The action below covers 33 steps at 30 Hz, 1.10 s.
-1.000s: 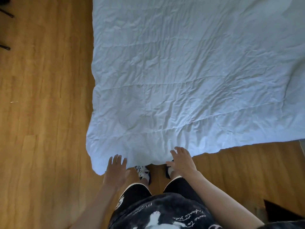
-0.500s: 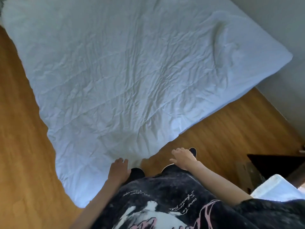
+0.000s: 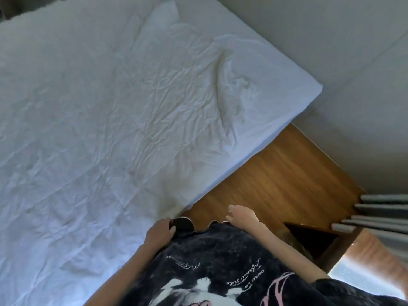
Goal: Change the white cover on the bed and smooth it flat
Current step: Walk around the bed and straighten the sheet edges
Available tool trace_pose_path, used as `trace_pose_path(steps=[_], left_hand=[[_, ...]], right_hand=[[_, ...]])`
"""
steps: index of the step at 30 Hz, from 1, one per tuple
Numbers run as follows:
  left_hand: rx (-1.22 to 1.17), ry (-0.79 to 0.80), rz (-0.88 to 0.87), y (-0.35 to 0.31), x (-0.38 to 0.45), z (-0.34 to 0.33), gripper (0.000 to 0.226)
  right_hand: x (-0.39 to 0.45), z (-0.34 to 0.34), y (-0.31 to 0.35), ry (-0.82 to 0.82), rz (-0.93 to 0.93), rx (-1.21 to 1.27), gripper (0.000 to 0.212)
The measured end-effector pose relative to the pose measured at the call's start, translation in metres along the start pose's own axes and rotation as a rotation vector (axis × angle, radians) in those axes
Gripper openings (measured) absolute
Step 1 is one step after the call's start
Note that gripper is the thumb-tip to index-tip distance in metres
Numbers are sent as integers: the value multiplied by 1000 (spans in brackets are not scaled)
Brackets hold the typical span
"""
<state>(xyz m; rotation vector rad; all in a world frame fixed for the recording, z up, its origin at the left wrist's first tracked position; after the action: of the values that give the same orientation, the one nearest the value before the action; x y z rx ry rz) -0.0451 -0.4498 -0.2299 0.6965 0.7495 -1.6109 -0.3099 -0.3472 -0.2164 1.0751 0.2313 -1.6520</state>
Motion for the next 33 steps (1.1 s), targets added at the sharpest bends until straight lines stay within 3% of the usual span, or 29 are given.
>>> trace_pose_path(steps=[8,16,18,24,29,33], left_hand=[[111,-2,-90,-128,95,58,41],[36,-9,-80,-220,183,142,41],[7,-17,-68,-237,193,163,41],[-37,-51,31,-287,239,202,42],[-187,-102,157,-357,267,215,44],[-345,-107,283,-425,287,209,44]], right_hand=[[47,94,-88,35,-48,-17,33],[103,230,-143,25,-37,-60,21],[119,262,-149,15,-29,-58,26],[184,345,-182,51,43,-150,42],[254,423,-225,70,183,-303,45],[309,479,-266,114,265,-288,49]])
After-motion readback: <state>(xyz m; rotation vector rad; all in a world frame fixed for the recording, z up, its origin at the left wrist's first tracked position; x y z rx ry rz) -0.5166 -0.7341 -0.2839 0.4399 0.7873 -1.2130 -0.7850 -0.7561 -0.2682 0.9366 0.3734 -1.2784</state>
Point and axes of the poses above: each hand's wrist, its own x-axis towards the middle knuckle, its own z-axis out of the back of the hand, y = z × x, the point moved 1 cm from there along x, towards the middle knuckle, and after that the axes turned 11 degrees about z, right-handed, at the moved point
